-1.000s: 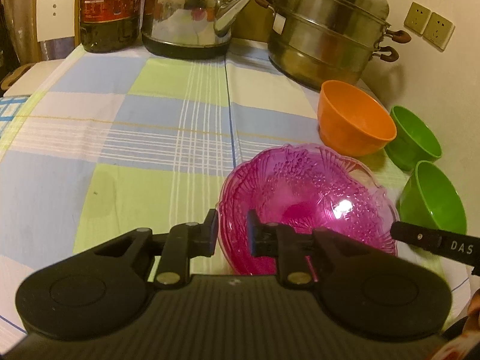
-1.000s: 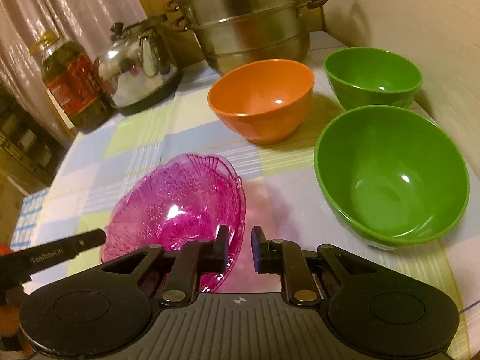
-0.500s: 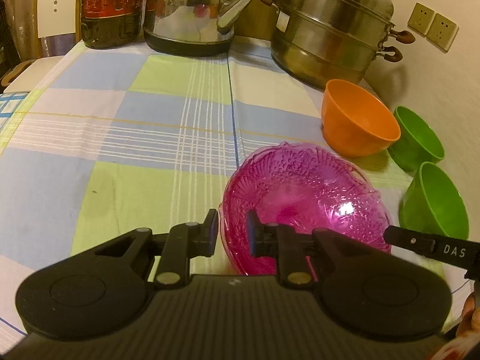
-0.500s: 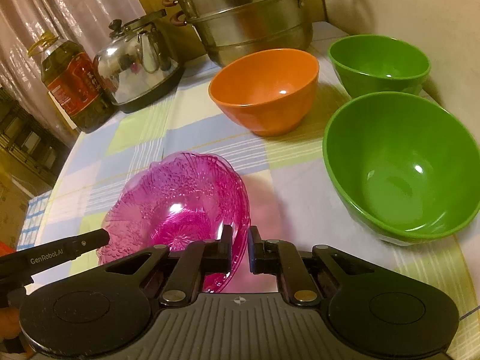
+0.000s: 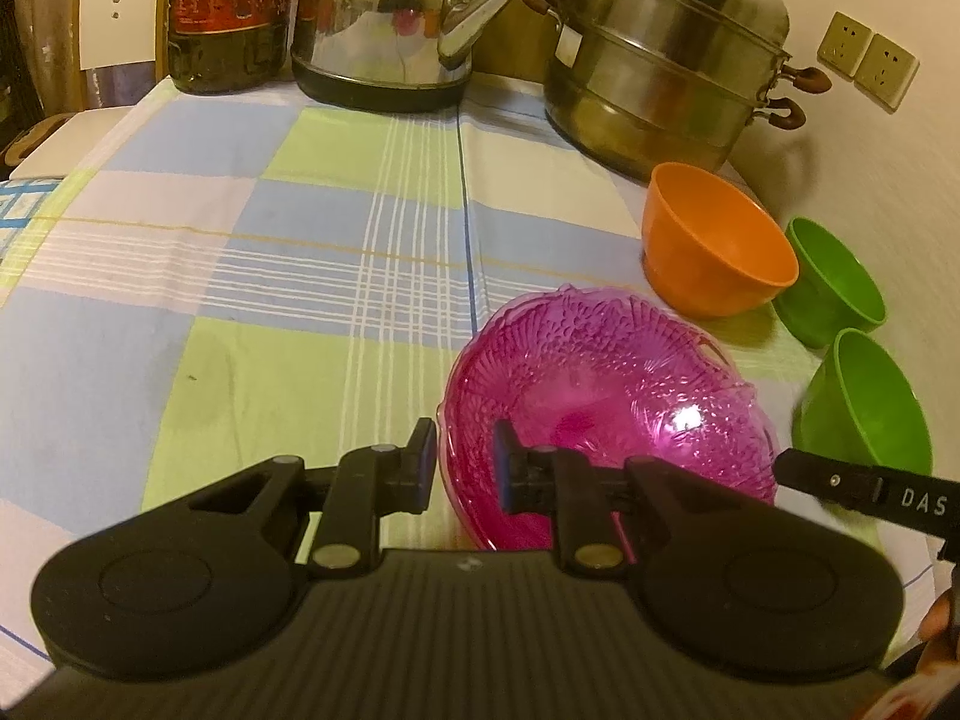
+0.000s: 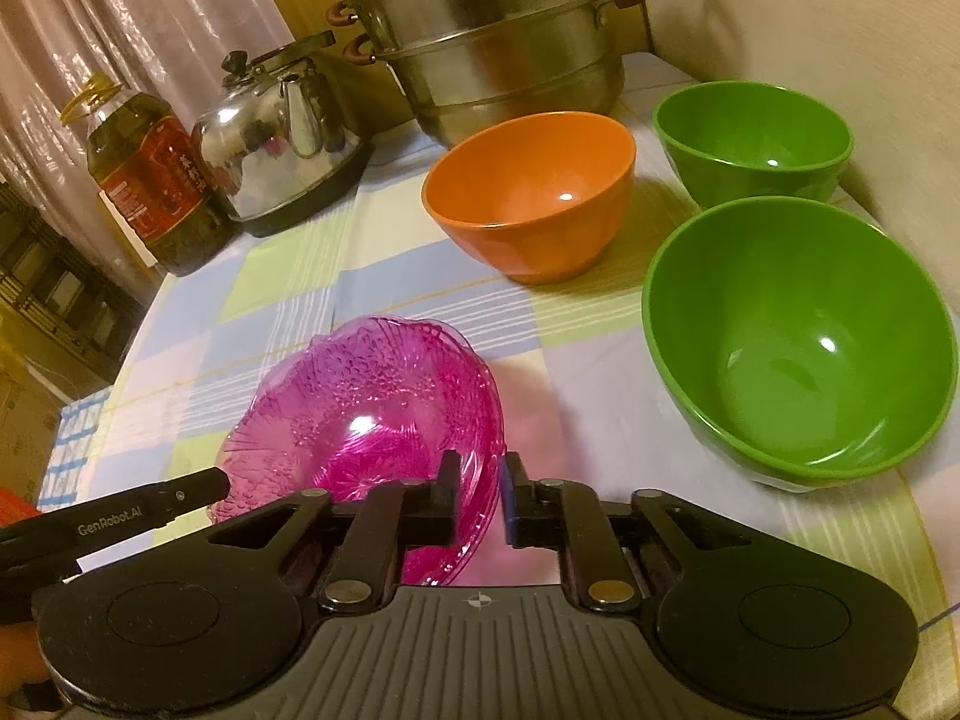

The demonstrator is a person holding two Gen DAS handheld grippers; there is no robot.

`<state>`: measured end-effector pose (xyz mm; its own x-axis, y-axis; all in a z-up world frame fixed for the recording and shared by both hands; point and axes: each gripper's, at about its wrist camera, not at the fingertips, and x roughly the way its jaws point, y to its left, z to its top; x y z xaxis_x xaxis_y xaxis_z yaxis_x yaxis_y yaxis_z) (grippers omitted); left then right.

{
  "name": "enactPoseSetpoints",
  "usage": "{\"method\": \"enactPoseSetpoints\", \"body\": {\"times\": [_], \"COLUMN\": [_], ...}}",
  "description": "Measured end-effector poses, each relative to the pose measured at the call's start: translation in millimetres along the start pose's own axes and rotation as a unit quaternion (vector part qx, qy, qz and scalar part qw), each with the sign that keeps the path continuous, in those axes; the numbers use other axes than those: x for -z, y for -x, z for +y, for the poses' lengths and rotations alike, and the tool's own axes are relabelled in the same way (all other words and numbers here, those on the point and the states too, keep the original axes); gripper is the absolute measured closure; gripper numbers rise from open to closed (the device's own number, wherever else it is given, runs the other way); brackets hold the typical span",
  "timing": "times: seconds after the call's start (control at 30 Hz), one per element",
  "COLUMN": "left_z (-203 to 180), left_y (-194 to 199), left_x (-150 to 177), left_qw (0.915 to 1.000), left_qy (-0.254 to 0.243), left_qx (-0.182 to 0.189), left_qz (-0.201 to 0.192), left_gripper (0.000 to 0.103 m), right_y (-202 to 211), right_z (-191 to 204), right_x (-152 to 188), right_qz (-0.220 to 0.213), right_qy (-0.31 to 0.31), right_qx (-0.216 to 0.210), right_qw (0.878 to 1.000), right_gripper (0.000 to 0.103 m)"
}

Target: Organize plates and bowls

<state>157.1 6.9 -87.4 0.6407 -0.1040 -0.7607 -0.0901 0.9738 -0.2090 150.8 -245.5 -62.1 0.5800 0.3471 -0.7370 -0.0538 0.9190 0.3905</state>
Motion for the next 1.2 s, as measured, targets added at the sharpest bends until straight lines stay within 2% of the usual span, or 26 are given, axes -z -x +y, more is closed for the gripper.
{"method": "enactPoseSetpoints", "body": {"times": [0.03, 0.1, 0.27, 0.33, 0.47, 0.63, 0.83, 1.0, 1.2], "left_z": [-1, -3, -11, -15, -26, -39, -54, -72, -93], "left_y": [2, 7, 21, 26, 38, 52, 67, 82, 98], "left_x": [0, 0, 3, 5, 11, 19, 28, 34, 37], "left_qw": [1.0000, 1.0000, 0.9999, 0.9999, 0.9998, 0.9996, 0.9996, 0.9991, 0.9978], "left_qy": [0.000, -0.001, -0.003, -0.004, -0.010, -0.012, -0.010, -0.035, -0.056], "left_qx": [0.000, 0.001, 0.004, 0.005, 0.012, 0.021, 0.025, 0.017, 0.021], "left_qz": [-0.001, -0.004, -0.009, -0.009, -0.009, -0.012, -0.013, -0.019, -0.027], "left_gripper": [0.086, 0.085, 0.076, 0.067, 0.062, 0.046, 0.043, 0.039, 0.038], "right_y": [1, 5, 18, 25, 40, 63, 90, 112, 137], "right_z": [0, 1, 0, -1, -4, -10, -13, -12, -7], "right_x": [0, 2, 7, 10, 14, 18, 21, 25, 28], "right_qz": [-0.001, -0.004, -0.003, -0.004, -0.003, -0.012, -0.021, -0.033, -0.050], "right_qy": [0.000, -0.003, -0.007, -0.010, -0.020, -0.030, -0.031, -0.022, 0.004], "right_qx": [0.000, -0.003, -0.003, -0.001, 0.007, 0.013, 0.026, 0.041, 0.066], "right_qw": [1.000, 1.000, 1.000, 1.000, 1.000, 0.999, 0.999, 0.998, 0.997], "right_gripper": [0.066, 0.061, 0.061, 0.061, 0.061, 0.060, 0.060, 0.060, 0.060]}}
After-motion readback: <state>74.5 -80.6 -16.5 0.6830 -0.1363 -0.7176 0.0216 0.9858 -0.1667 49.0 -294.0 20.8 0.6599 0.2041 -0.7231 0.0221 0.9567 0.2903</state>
